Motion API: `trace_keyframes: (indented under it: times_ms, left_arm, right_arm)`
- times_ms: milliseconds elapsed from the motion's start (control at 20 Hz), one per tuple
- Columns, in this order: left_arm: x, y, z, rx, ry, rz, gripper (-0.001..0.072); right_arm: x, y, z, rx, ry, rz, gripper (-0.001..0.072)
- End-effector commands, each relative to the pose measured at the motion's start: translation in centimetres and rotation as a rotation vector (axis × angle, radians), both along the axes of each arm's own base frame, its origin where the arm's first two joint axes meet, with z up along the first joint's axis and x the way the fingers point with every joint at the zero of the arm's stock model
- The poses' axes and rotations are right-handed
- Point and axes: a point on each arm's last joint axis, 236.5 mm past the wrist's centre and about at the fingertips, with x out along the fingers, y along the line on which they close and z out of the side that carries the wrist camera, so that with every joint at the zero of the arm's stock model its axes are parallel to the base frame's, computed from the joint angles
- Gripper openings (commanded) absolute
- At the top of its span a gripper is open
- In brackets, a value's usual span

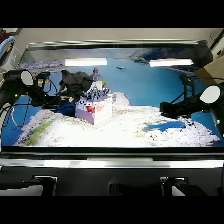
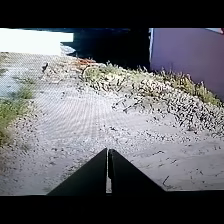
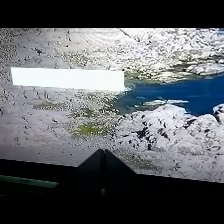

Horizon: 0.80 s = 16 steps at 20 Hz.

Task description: Fold the clothes and pants, and hang the long-sleeved shirts on hangers.

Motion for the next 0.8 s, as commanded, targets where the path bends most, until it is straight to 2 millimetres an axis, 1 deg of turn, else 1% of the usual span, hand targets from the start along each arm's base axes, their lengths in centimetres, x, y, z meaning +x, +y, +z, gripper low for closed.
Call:
trace_keyframes:
  times_ms: [0,150,250,350,400,450,500,550,600,650,750]
  left_arm:
    - [0.0,0.0,0.0,0.0,0.001,-0.001,0.004]
    - [0.0,0.0,0.0,0.0,0.002,-0.001,0.004]
    - [-0.7,0.0,-0.1,0.002,0.028,-0.003,0.004]
    - [-0.6,0.0,-0.1,0.002,0.027,-0.002,0.0043]
    - [-0.6,0.0,-0.1,0.002,0.026,-0.002,0.0065]
    - [-0.5,0.0,-0.1,0.001,0.023,0.013,0.0239]
    - [-0.4,0.0,-0.1,-0.001,0.023,0.055,0.061]
    - [0.1,0.0,0.0,-0.006,0.002,0.094,0.072]
    - [1.5,-0.1,0.5,-0.013,-0.056,0.097,0.072]
    - [4.2,-0.2,1.8,-0.028,-0.163,0.11,0.072]
    - [10.5,-0.7,5.7,-0.071,-0.383,0.169,0.072]
  right_arm:
    - [0.0,0.0,0.1,0.0,-0.002,0.001,0.0032]
    - [0.0,0.1,0.1,0.001,-0.003,0.0,0.0032]
    - [0.0,0.0,0.1,0.0,-0.002,0.0,0.0032]
    - [0.0,0.1,0.1,0.001,-0.002,0.001,0.0032]
    - [0.0,0.0,0.1,0.001,-0.002,0.0,0.0032]
    - [0.0,0.0,0.1,0.001,-0.002,0.0,0.0032]
    - [0.0,0.1,0.1,0.001,-0.001,0.001,0.0032]
    - [0.0,0.0,0.1,0.001,-0.001,0.001,0.0032]
    - [0.0,0.0,0.1,0.001,-0.002,0.0,0.0032]
    - [0.0,0.0,0.1,0.0,-0.003,0.001,0.0032]
    - [0.1,0.0,0.1,0.0,-0.006,-0.001,0.0033]
